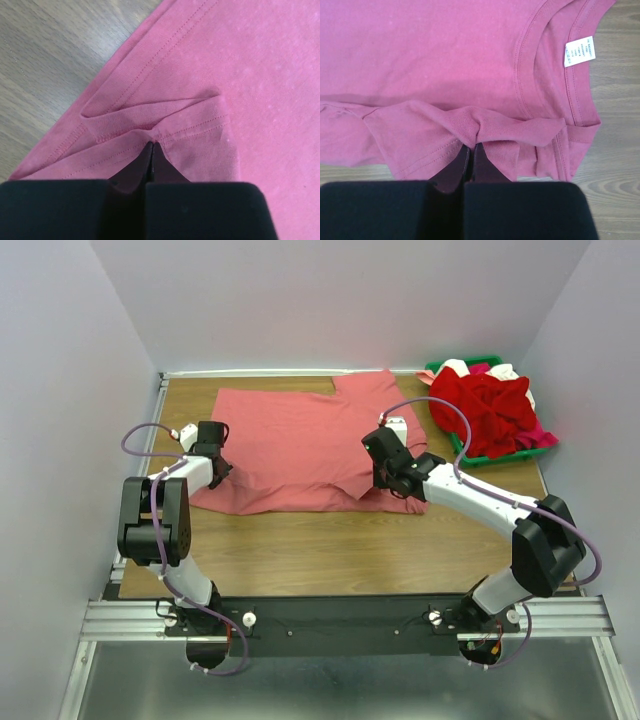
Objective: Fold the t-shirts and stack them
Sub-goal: Fold the tshirt
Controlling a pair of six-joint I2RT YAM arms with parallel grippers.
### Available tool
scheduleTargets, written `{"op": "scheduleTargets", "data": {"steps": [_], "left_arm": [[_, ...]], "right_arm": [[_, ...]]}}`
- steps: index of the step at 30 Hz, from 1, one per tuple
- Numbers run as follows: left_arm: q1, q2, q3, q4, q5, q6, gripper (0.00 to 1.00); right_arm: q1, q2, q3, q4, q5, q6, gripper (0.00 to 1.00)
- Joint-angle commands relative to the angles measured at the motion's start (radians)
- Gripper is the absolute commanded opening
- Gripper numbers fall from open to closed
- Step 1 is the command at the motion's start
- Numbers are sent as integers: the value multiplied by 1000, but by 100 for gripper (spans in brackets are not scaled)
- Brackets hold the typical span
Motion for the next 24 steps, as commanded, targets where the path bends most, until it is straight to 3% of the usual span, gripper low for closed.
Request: {"op": "scheduleTargets", "data": {"steps": [1,16,24], "left_arm": [[5,-2,19,-1,5,14,0],[4,-379,-179,27,-40,-29,0],[4,-629,-245,-125,-146,-184,0]], "right_arm": [[-2,-21,-10,13,9,-7,0],[-2,-67,-27,13,-5,4,0],[-2,-186,-88,12,-53,10,0]]}}
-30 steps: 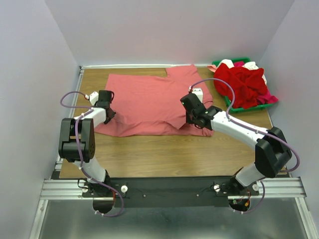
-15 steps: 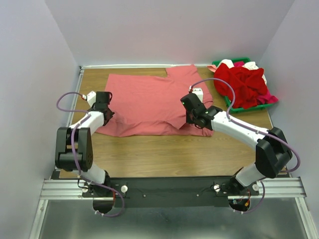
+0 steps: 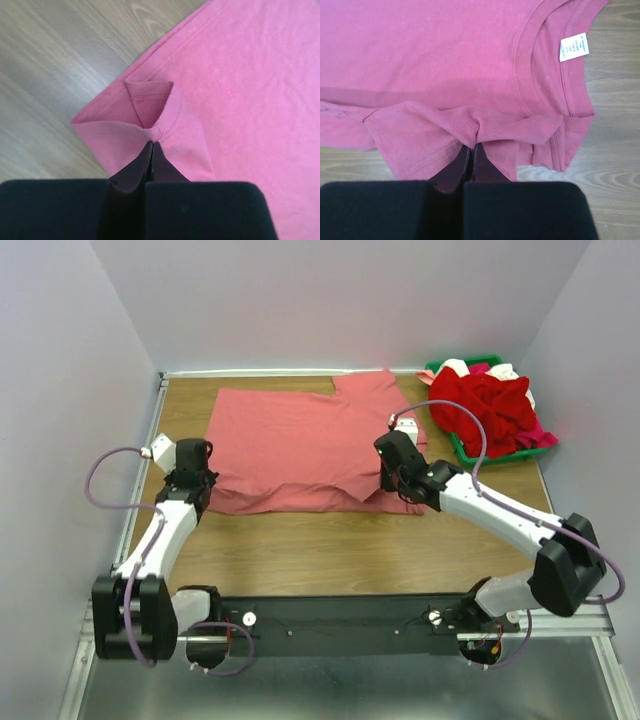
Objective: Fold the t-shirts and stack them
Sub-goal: Fold the tshirt
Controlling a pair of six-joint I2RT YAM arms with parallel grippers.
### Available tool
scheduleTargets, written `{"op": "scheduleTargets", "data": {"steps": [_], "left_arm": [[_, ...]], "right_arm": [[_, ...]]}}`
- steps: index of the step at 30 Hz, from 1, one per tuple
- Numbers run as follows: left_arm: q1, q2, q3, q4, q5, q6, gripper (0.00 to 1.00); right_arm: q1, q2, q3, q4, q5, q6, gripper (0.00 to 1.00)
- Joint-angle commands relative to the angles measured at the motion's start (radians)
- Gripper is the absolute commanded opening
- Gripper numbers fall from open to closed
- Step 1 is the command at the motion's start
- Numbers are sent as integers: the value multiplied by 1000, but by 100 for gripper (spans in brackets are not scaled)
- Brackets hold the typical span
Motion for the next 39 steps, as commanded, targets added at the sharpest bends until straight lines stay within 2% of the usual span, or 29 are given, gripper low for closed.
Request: {"op": "scheduleTargets", "data": {"steps": [1,5,14,22,28,35,39], "left_arm": [[4,-156,-25,-102,-112,-144,0],[4,-317,-46,-203,-158,-225,0],[4,-488,-146,-404,-247,-442,0],[4,-591,-194,-350,-175,-390,0],[4,-551,-145,-292,-164,-328,0],[4,-375,-86,-142,-149,-262,0],[4,-263,-27,-114,-152,-248,0]], "right_arm": [[-2,-86,-42,10,-37,12,0],[-1,-156,-106,-5,-87,32,0],[1,-338,-246,-94,-127,94,0],[5,-418,-297,-97,-216,94,1],[5,-390,-234,-97,-176,80,0],[5,-269,-119,-95,-22,94,1],[1,-168,-41,-94,12,78,0]]}}
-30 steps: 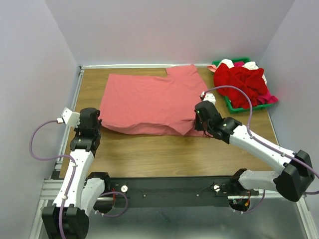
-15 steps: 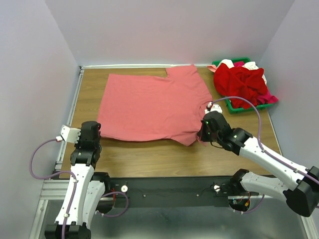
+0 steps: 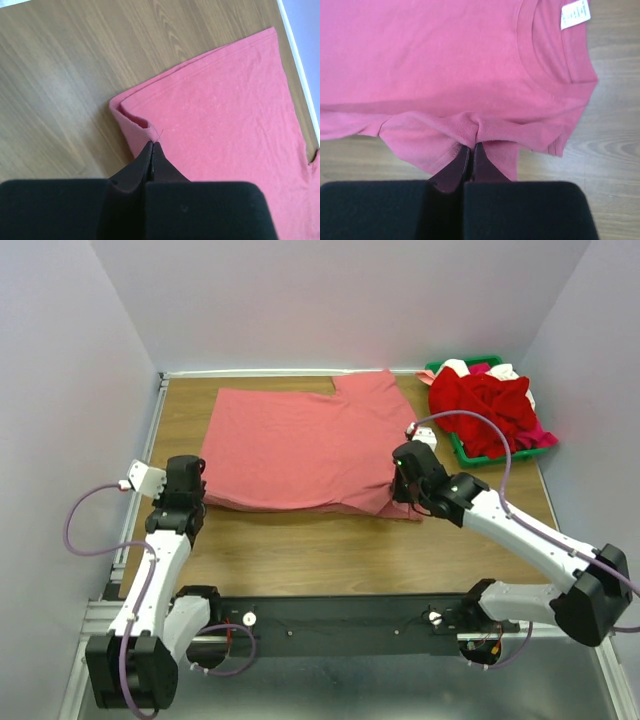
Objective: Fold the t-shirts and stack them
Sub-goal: Fold the tshirt
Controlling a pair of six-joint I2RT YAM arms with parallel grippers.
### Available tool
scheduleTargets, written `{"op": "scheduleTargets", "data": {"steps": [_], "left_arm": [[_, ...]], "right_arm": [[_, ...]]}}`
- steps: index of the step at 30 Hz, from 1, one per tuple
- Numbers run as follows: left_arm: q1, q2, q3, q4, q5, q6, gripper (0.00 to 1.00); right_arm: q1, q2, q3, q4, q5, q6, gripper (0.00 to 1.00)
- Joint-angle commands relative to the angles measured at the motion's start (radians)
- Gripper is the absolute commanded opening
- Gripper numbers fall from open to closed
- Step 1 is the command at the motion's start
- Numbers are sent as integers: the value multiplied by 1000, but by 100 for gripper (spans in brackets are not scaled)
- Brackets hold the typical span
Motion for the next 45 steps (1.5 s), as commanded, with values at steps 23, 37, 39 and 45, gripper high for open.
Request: {"op": "scheduleTargets", "data": {"steps": [23,37,39,45], "left_arm": [[9,653,355,190,-51,105,0],[51,865,523,155,-8,142,98],[59,873,544,123,9,151,98],[56,776,474,184,133,191,98]], "right_arm": [[-158,541,415,21,96,-99,0],[-261,765,631,54,14,-195,38],[-264,762,652,52,31,-212,99],[-266,562,492,70,-106,-186,100]]}}
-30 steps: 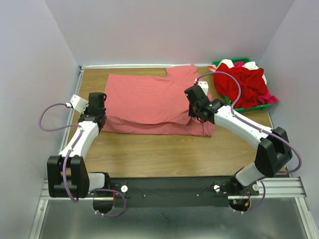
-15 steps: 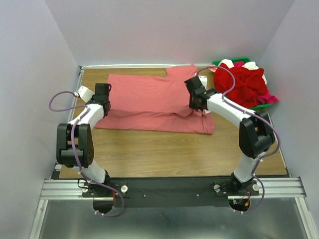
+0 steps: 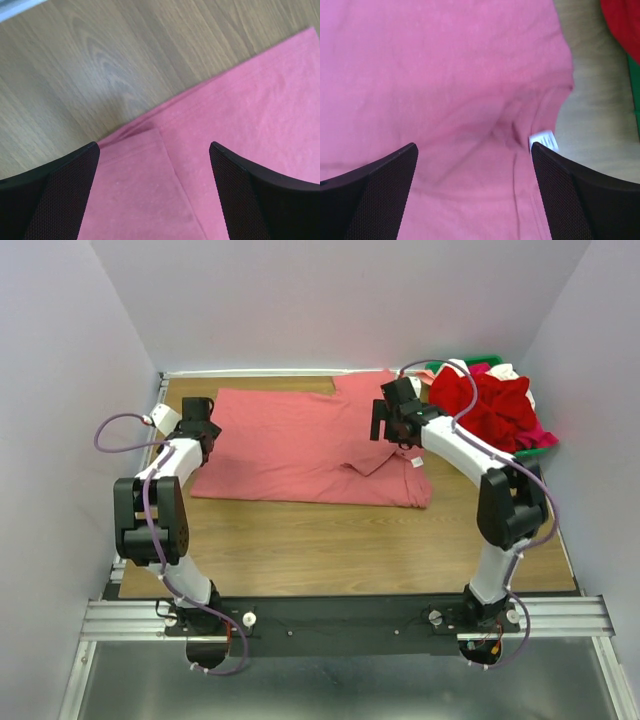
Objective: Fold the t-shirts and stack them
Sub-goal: Fold the tshirt
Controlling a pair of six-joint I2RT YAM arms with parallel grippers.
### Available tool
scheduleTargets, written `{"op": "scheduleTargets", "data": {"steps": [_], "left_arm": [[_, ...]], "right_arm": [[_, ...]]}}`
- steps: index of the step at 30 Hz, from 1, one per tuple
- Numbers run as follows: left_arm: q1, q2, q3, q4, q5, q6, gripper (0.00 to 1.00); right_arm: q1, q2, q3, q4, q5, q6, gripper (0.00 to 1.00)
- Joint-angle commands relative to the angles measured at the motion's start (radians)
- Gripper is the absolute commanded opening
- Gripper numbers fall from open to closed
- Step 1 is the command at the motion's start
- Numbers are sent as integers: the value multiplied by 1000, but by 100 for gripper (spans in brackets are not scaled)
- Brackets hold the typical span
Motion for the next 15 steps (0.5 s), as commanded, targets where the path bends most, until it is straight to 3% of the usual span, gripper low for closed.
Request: {"op": "scheduleTargets", "data": {"steps": [1,4,6,15], "left_arm": [[-8,-99,-116,59,135,70,98],[-33,-196,-239,187,269,125,98],[-33,-219,-308,222,303,144,98],[-146,-227,-408,365,373,168,98]], "right_arm": [[0,-167,-127,30,-178,3,100],[0,-262,-355,172,-429,15,100],[5,-285,-414,229,-558,23,100],[16,-175,-407,329,-546,28,100]]}}
